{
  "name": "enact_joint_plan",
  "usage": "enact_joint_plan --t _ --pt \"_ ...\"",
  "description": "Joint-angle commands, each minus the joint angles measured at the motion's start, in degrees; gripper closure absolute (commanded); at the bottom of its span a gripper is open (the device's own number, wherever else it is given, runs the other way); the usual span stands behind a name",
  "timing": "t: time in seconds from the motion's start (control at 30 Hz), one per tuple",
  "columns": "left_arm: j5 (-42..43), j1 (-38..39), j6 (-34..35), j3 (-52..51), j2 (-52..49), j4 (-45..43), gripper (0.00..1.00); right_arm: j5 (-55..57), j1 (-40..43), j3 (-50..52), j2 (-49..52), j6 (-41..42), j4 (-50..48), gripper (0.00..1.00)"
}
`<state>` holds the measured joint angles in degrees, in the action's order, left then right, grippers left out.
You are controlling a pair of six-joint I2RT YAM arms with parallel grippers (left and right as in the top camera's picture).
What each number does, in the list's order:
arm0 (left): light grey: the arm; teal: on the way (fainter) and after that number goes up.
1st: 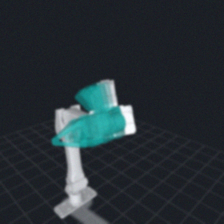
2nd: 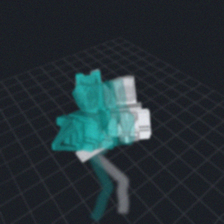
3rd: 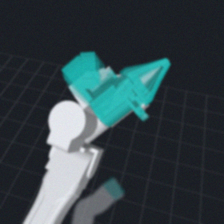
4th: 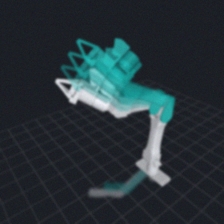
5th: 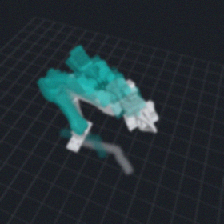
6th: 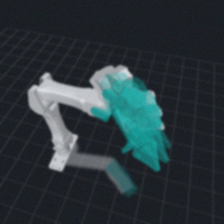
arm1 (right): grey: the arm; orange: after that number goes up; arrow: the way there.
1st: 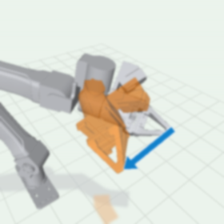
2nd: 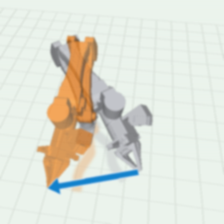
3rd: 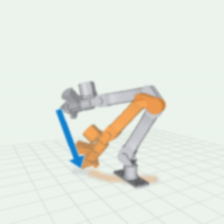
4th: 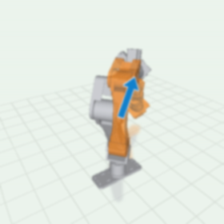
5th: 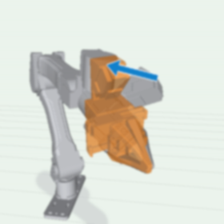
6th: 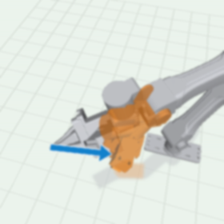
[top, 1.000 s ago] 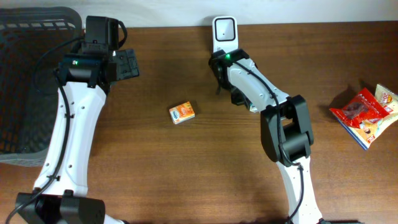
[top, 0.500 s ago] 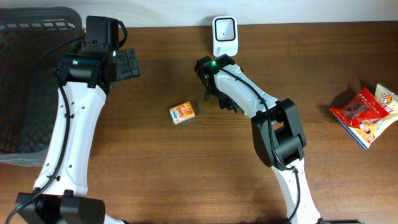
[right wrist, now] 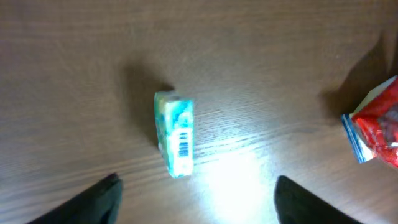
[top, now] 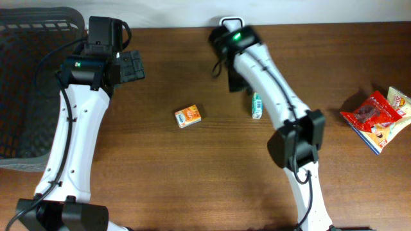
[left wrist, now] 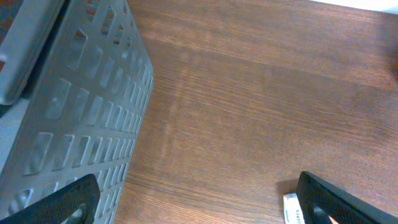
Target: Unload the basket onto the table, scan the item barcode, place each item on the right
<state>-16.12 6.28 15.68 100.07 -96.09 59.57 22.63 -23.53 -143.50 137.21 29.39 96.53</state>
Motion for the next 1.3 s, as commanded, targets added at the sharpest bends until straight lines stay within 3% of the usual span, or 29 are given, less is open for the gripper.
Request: enact_joint_plan --t 0.0,0.13,0.4,0.67,0.8,1.03,1.17,1.27 --pt "-0.6 -0.2 0.2 0.3 0.0 0.6 0.01 -9.4 7.0 -10.3 -3.3 -2.0 0.8 0.11" --pt "0.8 -0.2 0.2 0.3 0.0 1.4 0.01 -15.4 16.5 -11.4 -10.4 -3.2 0.8 0.02" --pt "7.8 -0.2 0.2 0.3 0.0 1.6 0.01 -20.7 33.2 -8.0 -23.0 -10.1 0.8 0.02" --pt "8.5 -0.1 0.2 0.3 0.0 1.8 0.01 -15.7 46.1 6.8 -30.8 -13.1 0.8 0.02" --pt "8.5 -0.1 0.2 0.3 0.0 1.8 0.01 -19.5 52.4 15.5 -30.7 -12.5 0.7 0.02" --pt "15.0 -0.1 0.1 0.3 -0.4 1.6 0.01 -23.6 55.4 24.1 -30.7 -12.5 -1.0 0.02" --pt "23.5 0.3 0.1 0.3 -1.4 1.5 0.16 -24.5 55.0 24.5 -30.6 -12.4 -1.4 0.02" --pt "26.6 2.8 -1.0 0.3 -3.0 0.7 0.16 -25.0 55.0 24.5 -30.6 -12.5 -1.4 0.02"
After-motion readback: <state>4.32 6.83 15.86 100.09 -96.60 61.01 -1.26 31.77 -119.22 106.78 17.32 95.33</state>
